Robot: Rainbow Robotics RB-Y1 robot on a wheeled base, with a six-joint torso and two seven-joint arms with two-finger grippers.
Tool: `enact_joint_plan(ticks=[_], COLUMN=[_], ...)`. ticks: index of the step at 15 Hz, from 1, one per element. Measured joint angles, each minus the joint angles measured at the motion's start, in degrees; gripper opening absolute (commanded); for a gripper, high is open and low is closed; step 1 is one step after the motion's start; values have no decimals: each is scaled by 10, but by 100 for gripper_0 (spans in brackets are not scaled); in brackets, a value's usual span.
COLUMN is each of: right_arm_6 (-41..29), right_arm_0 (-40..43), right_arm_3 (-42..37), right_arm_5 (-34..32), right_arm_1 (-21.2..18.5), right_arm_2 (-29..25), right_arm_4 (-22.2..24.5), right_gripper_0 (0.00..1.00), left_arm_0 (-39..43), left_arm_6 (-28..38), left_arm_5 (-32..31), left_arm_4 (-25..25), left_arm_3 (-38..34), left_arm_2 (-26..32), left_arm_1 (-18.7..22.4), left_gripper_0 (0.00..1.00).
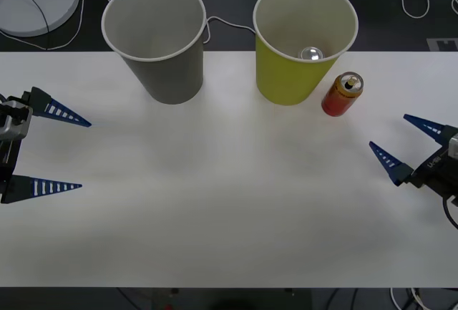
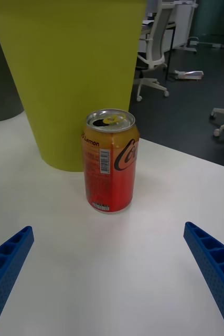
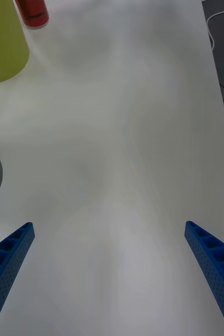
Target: Put the can into the green bin and the plastic bottle into the gray bin
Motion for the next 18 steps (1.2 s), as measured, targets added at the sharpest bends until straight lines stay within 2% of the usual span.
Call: enact_joint_plan(ticks=[9, 18], right_arm_6=[12, 10], right_arm_0=[-82, -141], right_arm_3=[1, 1], right_arm_5=[122, 233], right_arm_1=[48, 96], right_arm_2=[54, 69], right_arm_4=[3, 49], right_gripper_0=[100, 100], left_arm_0=[0, 0], left_arm_6=[0, 0], left_arm_5=[0, 0], left_arm_4=[0, 0], left_arm_3=[0, 0], left_arm_2=[0, 0], left_arm_1=[0, 0], left_gripper_0=[100, 100])
